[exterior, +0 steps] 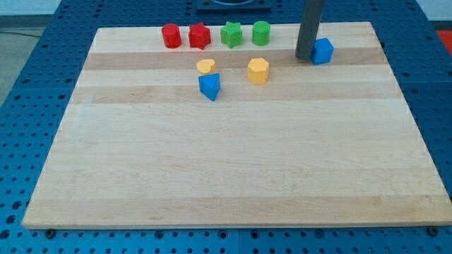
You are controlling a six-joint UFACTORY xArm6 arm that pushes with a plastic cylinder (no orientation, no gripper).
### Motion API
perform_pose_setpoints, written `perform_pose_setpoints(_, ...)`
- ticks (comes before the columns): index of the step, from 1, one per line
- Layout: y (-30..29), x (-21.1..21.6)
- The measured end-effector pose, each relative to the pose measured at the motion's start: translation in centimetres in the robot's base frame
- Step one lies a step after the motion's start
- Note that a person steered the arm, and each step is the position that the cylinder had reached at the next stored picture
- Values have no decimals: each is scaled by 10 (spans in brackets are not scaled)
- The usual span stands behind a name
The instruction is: Push the yellow hexagon to the bottom of the blue cube
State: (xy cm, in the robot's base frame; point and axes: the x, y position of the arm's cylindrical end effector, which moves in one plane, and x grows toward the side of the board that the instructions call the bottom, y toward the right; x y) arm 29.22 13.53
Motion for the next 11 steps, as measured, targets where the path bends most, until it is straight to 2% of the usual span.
perform_pose_setpoints(1, -3, 0)
perform_pose_setpoints(3, -111, -18)
perform_pose_setpoints(4, -131, -1)
perform_pose_setpoints(6, -129, 55)
perform_pose_setpoints(7, -111, 56)
perform_pose_setpoints(9, -113, 48)
perform_pose_setpoints(11, -47, 45)
